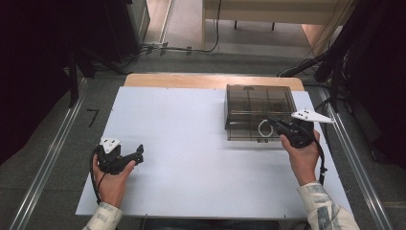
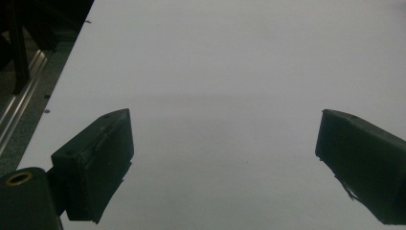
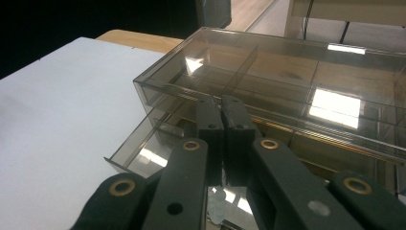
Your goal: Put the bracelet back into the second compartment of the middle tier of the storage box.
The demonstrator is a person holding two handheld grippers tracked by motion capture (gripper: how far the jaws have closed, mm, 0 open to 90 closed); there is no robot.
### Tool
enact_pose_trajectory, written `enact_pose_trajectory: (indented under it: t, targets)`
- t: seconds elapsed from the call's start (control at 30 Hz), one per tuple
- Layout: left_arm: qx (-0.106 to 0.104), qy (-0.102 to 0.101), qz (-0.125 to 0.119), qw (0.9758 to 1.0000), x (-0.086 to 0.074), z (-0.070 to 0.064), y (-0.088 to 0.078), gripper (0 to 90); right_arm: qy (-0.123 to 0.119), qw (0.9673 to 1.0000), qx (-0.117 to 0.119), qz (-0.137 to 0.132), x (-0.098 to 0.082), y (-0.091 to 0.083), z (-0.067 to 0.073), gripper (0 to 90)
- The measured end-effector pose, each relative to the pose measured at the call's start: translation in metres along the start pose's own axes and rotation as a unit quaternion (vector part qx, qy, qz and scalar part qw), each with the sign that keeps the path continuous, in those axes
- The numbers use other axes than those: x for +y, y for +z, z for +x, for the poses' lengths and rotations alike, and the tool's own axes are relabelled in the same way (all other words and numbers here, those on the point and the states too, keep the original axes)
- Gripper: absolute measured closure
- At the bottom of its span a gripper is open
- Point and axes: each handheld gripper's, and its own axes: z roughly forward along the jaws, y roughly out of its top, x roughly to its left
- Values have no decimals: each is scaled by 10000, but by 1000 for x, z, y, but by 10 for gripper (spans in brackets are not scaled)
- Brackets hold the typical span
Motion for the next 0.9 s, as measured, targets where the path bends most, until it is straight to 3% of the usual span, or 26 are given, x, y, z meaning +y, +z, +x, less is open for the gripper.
enact_pose_trajectory:
  t: [0.57,0.9]
  targets:
    - [9,-11,-9,10000,0,1,0,65,-21,9997,-15,231,-6,24,0,857]
    - [-3,-16,-17,10000,0,2,0,65,-146,9981,-358,485,-16,35,-7,857]
